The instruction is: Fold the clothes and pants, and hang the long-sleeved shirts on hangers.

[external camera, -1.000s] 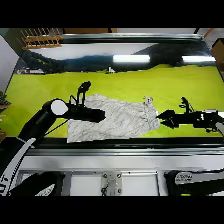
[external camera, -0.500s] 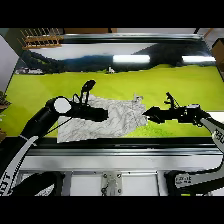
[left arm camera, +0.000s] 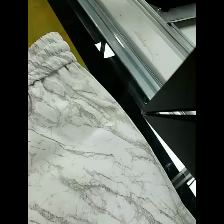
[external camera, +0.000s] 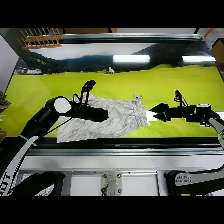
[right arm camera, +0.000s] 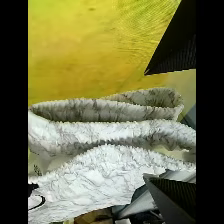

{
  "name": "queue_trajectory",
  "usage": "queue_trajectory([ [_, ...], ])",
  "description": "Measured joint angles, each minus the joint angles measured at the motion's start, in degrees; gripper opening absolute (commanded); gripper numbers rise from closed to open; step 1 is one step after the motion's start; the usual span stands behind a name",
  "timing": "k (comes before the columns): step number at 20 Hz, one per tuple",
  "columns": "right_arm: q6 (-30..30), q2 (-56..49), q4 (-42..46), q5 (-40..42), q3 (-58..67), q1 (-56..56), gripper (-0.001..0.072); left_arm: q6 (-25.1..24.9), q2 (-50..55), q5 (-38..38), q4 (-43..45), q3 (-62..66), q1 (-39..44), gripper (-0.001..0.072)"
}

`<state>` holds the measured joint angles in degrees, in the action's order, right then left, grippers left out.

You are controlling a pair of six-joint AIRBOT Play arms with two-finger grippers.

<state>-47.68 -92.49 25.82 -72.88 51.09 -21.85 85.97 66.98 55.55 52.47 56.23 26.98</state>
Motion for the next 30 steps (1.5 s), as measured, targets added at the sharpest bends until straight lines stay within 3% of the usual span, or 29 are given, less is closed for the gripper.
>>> queue_trajectory([
  [9,-2.45,-1.33,3.72,8.17,3.02,9.81,0.0714,-0.02,0.00,-0.07,0.02,-0.02,0.00,0.0006],
  [18,-5.29,-3.93,2.71,9.46,4.55,18.51,0.0693,-0.07,0.00,0.00,0.04,-0.02,0.00,0.0006],
  [19,-5.29,-3.98,2.62,9.68,4.57,19.23,0.0496,-0.07,0.00,-0.02,0.04,-0.02,0.00,0.0006],
  [20,-5.29,-4.07,2.99,10.34,4.57,19.85,0.0208,-0.07,0.00,0.00,0.07,-0.02,0.00,0.0006],
  [21,-5.27,-4.20,3.76,10.62,4.55,20.37,0.0096,-0.07,0.00,-0.02,0.15,-0.02,0.00,0.0006],
  [23,-4.11,-4.11,2.40,10.16,4.68,21.00,0.0023,-0.07,0.00,-0.02,0.39,-0.02,0.00,0.0006],
  [30,-2.03,-1.66,1.57,9.73,10.03,18.29,0.0021,-0.07,0.02,-0.04,0.42,-0.02,0.02,0.0006],
])
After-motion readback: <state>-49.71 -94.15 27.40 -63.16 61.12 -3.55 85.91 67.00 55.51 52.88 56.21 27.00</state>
